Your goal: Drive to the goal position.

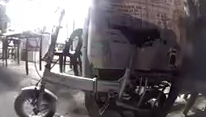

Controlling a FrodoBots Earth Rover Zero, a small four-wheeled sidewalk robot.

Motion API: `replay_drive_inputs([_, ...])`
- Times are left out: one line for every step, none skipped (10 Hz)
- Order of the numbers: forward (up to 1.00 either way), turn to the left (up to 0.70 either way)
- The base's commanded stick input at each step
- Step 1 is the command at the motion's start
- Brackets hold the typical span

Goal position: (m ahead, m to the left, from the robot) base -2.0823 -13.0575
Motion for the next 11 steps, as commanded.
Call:
replay_drive_inputs([0.0,0.0])
replay_drive_inputs([0.0,0.0])
replay_drive_inputs([0.0,0.0])
replay_drive_inputs([0.0,0.0])
replay_drive_inputs([-0.17,0.0])
replay_drive_inputs([-0.53,0.23])
replay_drive_inputs([-0.7,0.35])
replay_drive_inputs([-0.7,0.22])
replay_drive_inputs([-0.7,0.0])
replay_drive_inputs([-0.7,0.0])
replay_drive_inputs([-0.7,0.0])
